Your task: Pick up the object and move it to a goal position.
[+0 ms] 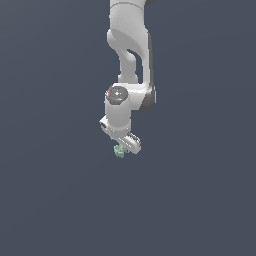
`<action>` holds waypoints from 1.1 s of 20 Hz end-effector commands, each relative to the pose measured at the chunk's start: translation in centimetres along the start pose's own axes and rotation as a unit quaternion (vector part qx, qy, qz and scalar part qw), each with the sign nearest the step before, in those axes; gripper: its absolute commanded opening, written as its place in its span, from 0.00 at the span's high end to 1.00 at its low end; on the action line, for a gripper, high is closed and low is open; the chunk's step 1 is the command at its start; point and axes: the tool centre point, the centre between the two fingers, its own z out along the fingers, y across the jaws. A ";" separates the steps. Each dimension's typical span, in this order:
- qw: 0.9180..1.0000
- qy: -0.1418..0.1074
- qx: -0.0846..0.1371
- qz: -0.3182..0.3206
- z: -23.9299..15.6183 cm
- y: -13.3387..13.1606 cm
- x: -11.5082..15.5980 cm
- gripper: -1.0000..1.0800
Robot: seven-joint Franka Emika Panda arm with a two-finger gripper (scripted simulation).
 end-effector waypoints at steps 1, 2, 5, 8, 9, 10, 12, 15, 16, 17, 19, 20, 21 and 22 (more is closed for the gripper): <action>1.000 0.000 0.000 0.001 1.2 0.1 -0.1 0.04; 1.000 0.000 0.000 0.001 1.8 0.1 -0.1 0.04; 1.000 0.000 0.000 0.002 3.1 0.1 -0.1 0.04; 1.000 0.000 0.000 0.002 3.8 0.1 0.0 0.04; 1.000 0.000 0.000 0.002 3.8 0.0 0.0 0.04; 1.000 0.000 0.000 0.002 3.9 0.0 0.0 0.04; 1.000 0.000 0.000 0.002 3.9 0.0 0.0 1.00; 1.000 0.000 0.000 0.002 3.9 0.0 0.0 1.00; 1.000 0.000 0.000 0.002 3.9 0.0 0.0 1.00; 1.000 0.000 0.000 0.002 3.9 0.0 0.0 1.00; 1.000 0.000 0.000 0.002 3.9 0.0 0.0 1.00; 1.000 0.000 0.000 0.002 3.9 0.0 0.0 1.00; 1.000 0.000 0.000 0.002 3.8 0.0 0.0 1.00; 1.000 0.000 0.000 0.002 3.8 0.0 0.0 1.00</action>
